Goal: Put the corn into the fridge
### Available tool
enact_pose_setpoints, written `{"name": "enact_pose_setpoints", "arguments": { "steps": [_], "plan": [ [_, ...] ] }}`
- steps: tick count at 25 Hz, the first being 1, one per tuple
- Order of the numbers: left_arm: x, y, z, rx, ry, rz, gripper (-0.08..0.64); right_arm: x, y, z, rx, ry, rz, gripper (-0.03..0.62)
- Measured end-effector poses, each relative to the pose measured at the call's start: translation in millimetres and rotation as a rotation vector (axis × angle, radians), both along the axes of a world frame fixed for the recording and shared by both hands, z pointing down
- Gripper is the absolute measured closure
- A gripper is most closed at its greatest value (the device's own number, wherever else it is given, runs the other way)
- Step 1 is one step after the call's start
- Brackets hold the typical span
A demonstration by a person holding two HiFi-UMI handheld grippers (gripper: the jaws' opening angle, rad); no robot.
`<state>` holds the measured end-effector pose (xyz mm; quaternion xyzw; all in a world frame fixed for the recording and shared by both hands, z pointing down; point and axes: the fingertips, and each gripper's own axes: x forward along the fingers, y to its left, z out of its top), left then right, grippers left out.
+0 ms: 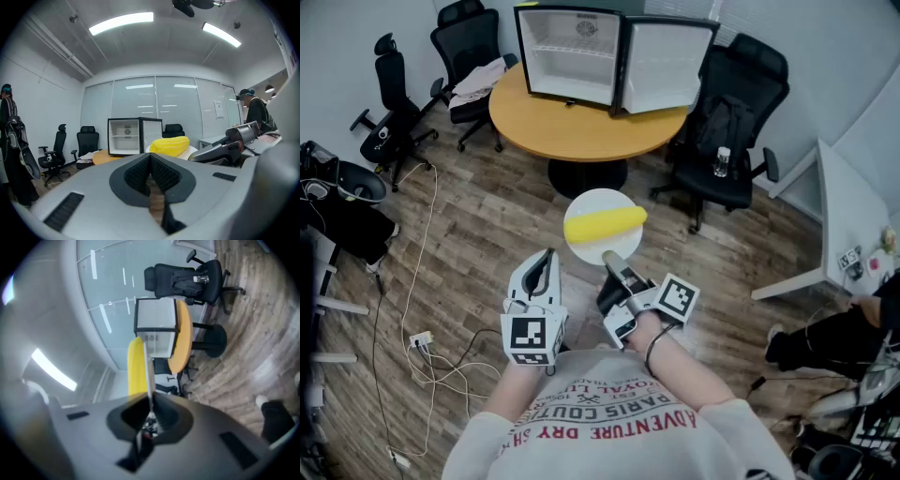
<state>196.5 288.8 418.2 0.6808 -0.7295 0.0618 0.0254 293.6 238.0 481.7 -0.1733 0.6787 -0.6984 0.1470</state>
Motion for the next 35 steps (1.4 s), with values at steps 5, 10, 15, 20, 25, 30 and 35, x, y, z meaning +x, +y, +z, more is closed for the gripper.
{"name": "enact_pose_setpoints", "arguments": {
  "steps": [5,10,15,20,25,30,35],
  "plan": [
    [-2.1,-0.7,-1.5,-0.007,-0.015,0.007,0.535,0.4,0.0,4.5,0.000,0.002,-0.002,0.554],
    [0.8,-4.7,1.4,-0.011,-0.008,0.021,0.535,-0.8,-0.3,2.5,0.010,-0.012,-0.012,0.554],
    [5.6,-4.0,6.9,-0.012,0.008,0.027,0.535,0.7,-0.8,4.6,0.013,0.005,-0.009,0.554],
    [-12.4,-15.8,9.3,-0.016,0.022,0.030,0.535,-13.3,-11.0,4.7,0.005,0.002,0.004,0.554],
    [-55.7,-42.9,4.8,-0.017,0.039,0.060,0.535,-54.6,-32.3,4.1,-0.007,0.027,0.032,0.554],
    [-101.7,-64.3,1.2,-0.014,0.039,0.100,0.535,-97.4,-50.2,-1.6,-0.008,0.021,0.075,0.554],
    [-159.0,-87.9,-16.4,0.012,0.021,0.148,0.535,-151.4,-67.8,-6.9,-0.005,0.009,0.129,0.554]
  ]
}}
